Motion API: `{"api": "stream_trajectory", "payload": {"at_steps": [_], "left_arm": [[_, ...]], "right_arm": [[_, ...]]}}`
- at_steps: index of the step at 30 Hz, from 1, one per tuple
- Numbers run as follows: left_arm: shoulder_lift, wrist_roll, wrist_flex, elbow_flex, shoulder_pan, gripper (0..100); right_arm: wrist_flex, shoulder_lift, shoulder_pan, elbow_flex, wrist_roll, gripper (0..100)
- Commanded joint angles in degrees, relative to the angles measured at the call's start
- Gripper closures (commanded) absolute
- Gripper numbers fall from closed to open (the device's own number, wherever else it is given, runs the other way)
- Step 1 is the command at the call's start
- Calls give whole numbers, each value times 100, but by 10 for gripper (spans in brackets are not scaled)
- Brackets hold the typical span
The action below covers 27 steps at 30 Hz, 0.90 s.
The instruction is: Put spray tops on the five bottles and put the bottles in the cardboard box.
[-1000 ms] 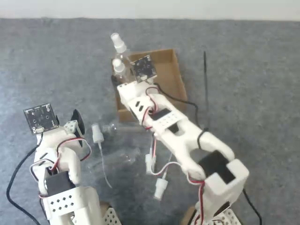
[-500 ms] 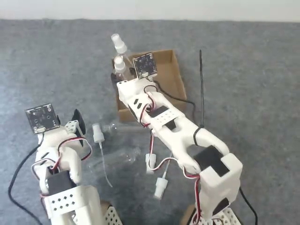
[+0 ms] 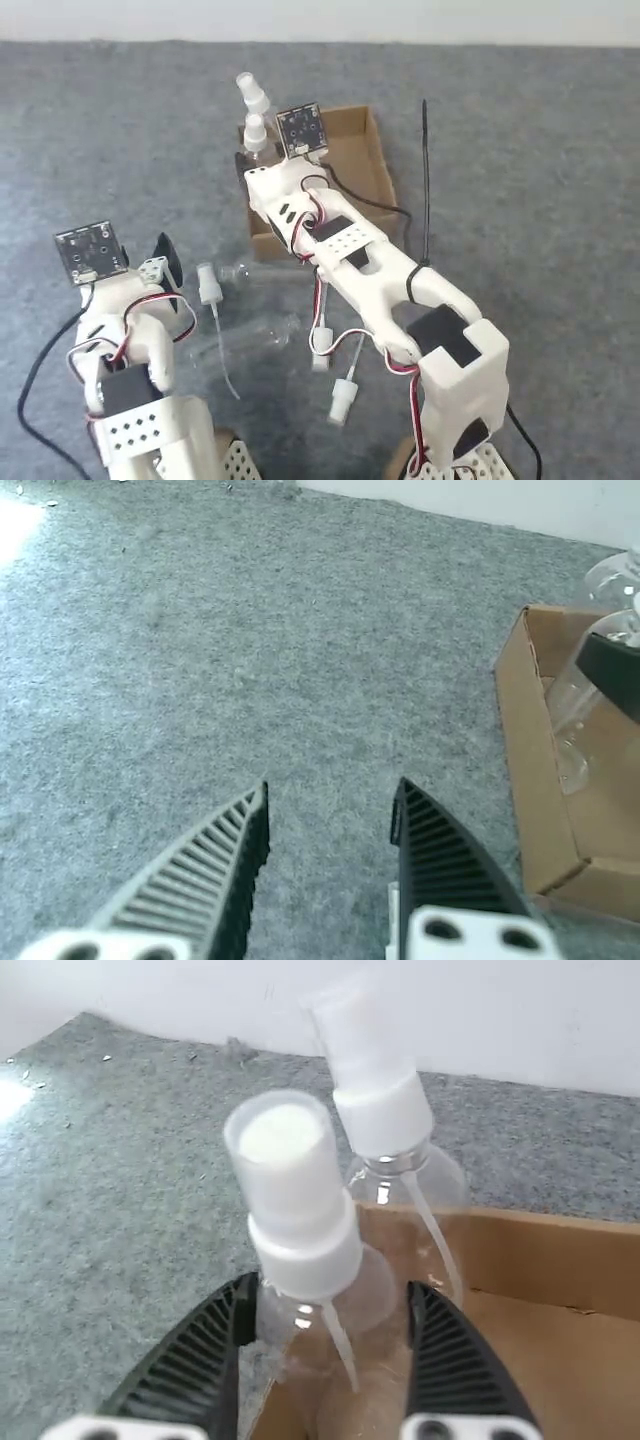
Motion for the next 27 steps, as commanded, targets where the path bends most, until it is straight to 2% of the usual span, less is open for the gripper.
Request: {"api": "stream_trajectory", "payload": {"at_steps": [1, 8, 24, 27], "left_arm": [[-79, -35, -167, -48, -35, 809], [-79, -35, -167, -48, -35, 809], [-79, -35, -167, -48, -35, 808], [-79, -35, -167, -48, -35, 808]], "right_arm": [[48, -66, 75, -299, -35, 814], [629, -224, 75, -440, -35, 811], [1182, -620, 84, -448, -26, 809], [1182, -567, 57, -448, -26, 757]]}}
